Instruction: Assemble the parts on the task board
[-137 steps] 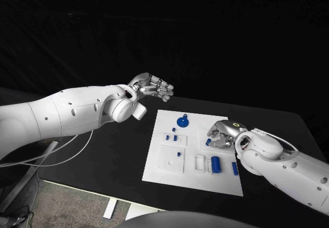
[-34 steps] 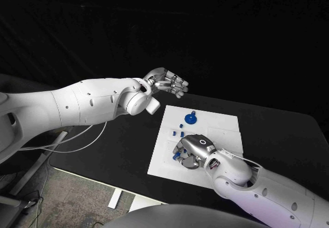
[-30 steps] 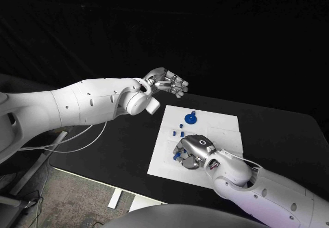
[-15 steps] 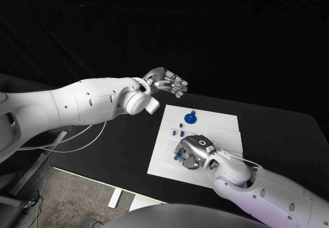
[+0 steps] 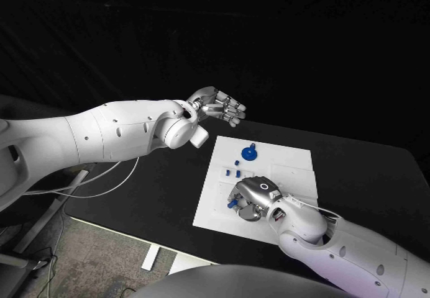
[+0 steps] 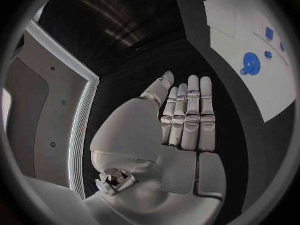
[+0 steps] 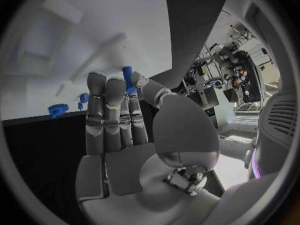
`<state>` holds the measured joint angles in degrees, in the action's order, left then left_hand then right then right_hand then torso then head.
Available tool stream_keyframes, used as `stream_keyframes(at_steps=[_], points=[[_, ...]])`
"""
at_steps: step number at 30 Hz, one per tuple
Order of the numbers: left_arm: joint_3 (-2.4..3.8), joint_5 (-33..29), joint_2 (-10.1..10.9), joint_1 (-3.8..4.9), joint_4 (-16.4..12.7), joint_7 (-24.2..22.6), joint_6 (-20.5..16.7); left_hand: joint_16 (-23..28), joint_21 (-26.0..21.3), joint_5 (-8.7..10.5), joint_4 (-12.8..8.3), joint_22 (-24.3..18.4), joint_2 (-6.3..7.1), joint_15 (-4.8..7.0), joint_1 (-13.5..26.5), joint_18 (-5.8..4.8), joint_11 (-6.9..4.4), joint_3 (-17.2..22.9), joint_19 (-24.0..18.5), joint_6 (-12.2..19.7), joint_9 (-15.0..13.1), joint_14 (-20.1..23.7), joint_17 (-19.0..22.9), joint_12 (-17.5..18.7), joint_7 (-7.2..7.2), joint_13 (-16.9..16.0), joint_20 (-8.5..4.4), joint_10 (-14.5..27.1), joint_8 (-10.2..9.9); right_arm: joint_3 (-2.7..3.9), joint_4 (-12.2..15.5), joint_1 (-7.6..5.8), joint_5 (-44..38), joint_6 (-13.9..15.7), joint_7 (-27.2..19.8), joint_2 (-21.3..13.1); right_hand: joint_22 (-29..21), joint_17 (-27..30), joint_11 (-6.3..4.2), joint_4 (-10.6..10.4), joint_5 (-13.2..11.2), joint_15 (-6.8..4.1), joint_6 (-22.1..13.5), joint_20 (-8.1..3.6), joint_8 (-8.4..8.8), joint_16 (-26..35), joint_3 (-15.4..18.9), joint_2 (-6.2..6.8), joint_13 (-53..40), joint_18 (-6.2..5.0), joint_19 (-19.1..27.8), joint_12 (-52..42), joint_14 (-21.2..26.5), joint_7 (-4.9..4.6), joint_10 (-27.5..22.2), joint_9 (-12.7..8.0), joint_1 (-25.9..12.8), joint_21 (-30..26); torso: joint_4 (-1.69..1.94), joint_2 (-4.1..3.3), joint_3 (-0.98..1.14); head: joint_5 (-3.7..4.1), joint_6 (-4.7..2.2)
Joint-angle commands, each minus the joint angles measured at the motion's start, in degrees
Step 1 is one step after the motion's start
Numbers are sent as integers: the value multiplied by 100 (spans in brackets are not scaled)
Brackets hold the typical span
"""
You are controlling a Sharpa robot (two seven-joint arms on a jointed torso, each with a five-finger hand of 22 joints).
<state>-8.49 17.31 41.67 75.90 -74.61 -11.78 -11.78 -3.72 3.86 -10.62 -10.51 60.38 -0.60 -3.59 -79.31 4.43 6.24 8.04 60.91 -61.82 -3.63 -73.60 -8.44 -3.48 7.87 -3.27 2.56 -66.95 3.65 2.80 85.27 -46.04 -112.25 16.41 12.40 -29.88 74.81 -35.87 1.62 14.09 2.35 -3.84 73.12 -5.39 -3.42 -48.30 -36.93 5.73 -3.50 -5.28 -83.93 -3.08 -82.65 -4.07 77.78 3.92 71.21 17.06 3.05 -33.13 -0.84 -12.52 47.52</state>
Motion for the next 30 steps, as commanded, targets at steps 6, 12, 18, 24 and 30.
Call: stream_keyframes(at_steps=[6,12,18,24,30], points=[[4,-39,-12,7,-12,-16,74,15,2,3,48,-29,16,-14,-40,104,-2,13,24,40,1,-36,-7,12,-4,0,-1,13,2,-66,-54,14,-91,-230,55,37,14,-12,-73,10,41,-39,35,-26,-27,28,-9,-97,-6,-75,-215,-36,-12,-15,107,9,13,35,3,0,-4,6,8],[4,-39,-14,7,-10,-12,74,15,2,3,48,-29,16,-14,-40,104,-2,13,24,40,1,-36,-7,12,-4,0,-1,13,2,-92,-82,14,-107,-190,89,98,21,-12,-73,8,41,-38,32,-26,-27,33,-6,-100,-6,-74,-217,-36,-12,-16,105,9,8,49,5,0,-5,17,6],[4,-39,-15,8,-10,-9,78,15,2,3,48,-29,16,-14,-40,104,-2,13,24,40,1,-36,-7,12,-4,0,-1,13,2,-102,-91,13,-111,-142,97,141,15,-5,-70,-11,41,-35,17,-23,-26,47,-1,-104,-6,-74,-209,-36,-11,-20,90,9,-9,10,5,0,-7,4,11],[4,-39,-14,8,-11,6,90,16,1,5,63,-48,21,-15,-38,103,-1,14,26,46,1,-34,-8,12,-4,0,1,16,3,-109,-103,13,-90,-233,86,163,10,3,-60,-31,40,-26,-12,-16,-24,60,20,-103,-4,-71,-206,-33,-11,-30,49,6,-19,-8,2,1,-8,-1,19],[4,-39,-12,8,-13,11,94,16,1,5,63,-48,21,-15,-38,103,-1,14,26,46,1,-34,-8,12,-4,0,1,16,3,-117,-111,12,-32,-229,62,168,1,9,-22,-45,52,13,-122,15,-16,63,46,-87,-2,-73,-204,-31,-15,-62,-75,-6,-20,-46,-1,0,-5,-10,30]])
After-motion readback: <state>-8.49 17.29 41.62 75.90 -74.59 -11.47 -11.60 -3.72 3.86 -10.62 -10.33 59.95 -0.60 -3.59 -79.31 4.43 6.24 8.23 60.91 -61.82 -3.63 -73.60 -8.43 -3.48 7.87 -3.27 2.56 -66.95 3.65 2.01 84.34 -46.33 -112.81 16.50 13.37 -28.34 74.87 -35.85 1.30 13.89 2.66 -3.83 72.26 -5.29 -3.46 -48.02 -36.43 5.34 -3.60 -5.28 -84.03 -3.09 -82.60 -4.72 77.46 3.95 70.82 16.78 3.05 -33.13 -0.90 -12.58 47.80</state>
